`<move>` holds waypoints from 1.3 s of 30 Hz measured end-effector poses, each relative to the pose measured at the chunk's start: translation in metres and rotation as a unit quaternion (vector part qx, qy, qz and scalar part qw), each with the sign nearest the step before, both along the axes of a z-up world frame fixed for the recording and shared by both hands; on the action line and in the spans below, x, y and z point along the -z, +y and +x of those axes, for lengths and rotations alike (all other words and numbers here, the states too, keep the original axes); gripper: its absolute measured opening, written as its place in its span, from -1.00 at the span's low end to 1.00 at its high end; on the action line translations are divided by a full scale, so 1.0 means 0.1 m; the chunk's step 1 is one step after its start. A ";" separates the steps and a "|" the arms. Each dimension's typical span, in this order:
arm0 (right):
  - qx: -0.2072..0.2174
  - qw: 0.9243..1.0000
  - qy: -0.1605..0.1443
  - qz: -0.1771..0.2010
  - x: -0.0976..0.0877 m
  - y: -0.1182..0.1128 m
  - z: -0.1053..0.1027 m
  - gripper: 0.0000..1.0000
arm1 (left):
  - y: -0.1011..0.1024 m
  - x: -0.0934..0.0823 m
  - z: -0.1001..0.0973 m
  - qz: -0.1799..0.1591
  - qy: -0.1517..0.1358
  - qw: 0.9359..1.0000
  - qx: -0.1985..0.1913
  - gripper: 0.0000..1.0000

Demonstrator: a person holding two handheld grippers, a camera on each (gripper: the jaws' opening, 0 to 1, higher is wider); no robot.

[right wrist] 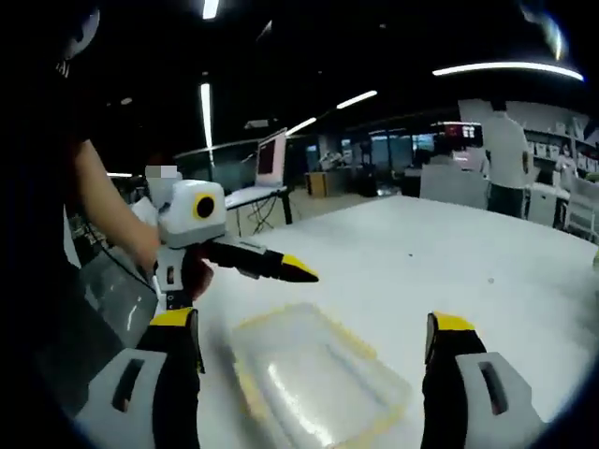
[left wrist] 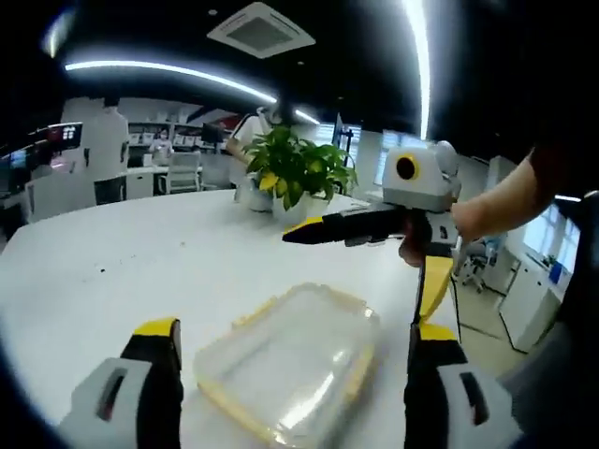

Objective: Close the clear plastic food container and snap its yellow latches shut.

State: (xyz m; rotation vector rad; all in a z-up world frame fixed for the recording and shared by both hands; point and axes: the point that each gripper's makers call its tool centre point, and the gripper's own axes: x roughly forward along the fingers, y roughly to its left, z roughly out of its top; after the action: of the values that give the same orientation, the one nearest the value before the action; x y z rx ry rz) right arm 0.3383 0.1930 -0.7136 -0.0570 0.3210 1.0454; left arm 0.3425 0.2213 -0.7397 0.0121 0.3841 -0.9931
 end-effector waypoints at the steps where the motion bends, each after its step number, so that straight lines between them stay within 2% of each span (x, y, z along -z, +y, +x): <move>1: 0.000 1.000 0.001 0.001 0.03 -0.01 -0.03 1.00 | 0.01 0.03 -0.03 0.008 -0.001 1.000 0.001 0.98; 4: 0.015 1.000 -0.011 -0.009 0.11 -0.09 -0.03 1.00 | 0.08 0.05 -0.03 0.016 -0.018 1.000 -0.009 0.97; 6: 0.026 1.000 -0.012 -0.004 0.15 -0.13 -0.06 1.00 | 0.11 0.02 -0.04 -0.001 -0.024 1.000 -0.019 0.97; 10: 0.051 0.998 -0.031 -0.025 0.30 -0.22 -0.06 0.99 | 0.21 0.17 -0.05 0.027 -0.040 0.998 -0.029 0.92; 12: 0.054 0.998 -0.039 -0.007 0.31 -0.23 -0.10 0.97 | 0.26 0.21 -0.04 0.033 -0.056 0.997 -0.041 0.90; 13: 0.059 0.997 -0.039 -0.012 0.34 -0.24 -0.10 0.96 | 0.28 0.23 -0.04 0.035 -0.057 0.997 -0.044 0.84; 16: 0.084 0.996 -0.042 0.001 0.41 -0.29 -0.12 0.94 | 0.30 0.24 -0.04 0.012 -0.066 0.996 -0.064 0.82; 21: 0.113 0.993 -0.042 0.000 0.56 -0.38 -0.16 0.95 | 0.27 0.42 -0.11 0.019 -0.057 0.996 -0.065 0.85; 22: 0.116 0.992 -0.041 0.003 0.58 -0.38 -0.18 0.94 | 0.27 0.47 -0.12 0.030 -0.053 0.996 -0.066 0.84; 24: 0.128 0.990 -0.053 -0.016 0.69 -0.43 -0.19 0.92 | 0.27 0.47 -0.12 0.021 -0.063 0.995 -0.072 0.83; 25: 0.128 0.990 -0.051 -0.021 0.72 -0.44 -0.20 0.89 | 0.26 0.51 -0.13 0.020 -0.052 0.996 -0.073 0.83; 27: 0.130 0.990 -0.050 -0.015 0.75 -0.42 -0.22 0.86 | 0.22 0.56 -0.14 0.021 -0.053 0.996 -0.070 0.83; 31: 0.122 0.991 -0.048 -0.020 0.83 -0.38 -0.27 0.61 | 0.16 0.67 -0.14 0.009 -0.035 0.996 -0.077 0.73; 34: 0.141 0.989 -0.035 -0.008 0.86 -0.41 -0.23 0.58 | 0.17 0.69 -0.12 -0.004 -0.017 0.995 -0.096 0.64; 37: 0.140 0.989 -0.037 -0.013 0.89 -0.43 -0.17 0.53 | 0.17 0.70 -0.10 -0.006 -0.018 0.995 -0.100 0.64; 39: 0.133 0.990 -0.037 -0.009 0.90 -0.41 -0.17 0.41 | 0.17 0.71 -0.08 -0.006 -0.019 0.995 -0.101 0.64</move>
State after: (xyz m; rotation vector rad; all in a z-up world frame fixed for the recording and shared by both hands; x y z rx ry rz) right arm 0.3216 0.1523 -0.8037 -0.0663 0.2622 0.7739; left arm 0.3349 0.2378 -0.8107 -0.0187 0.3374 -0.7941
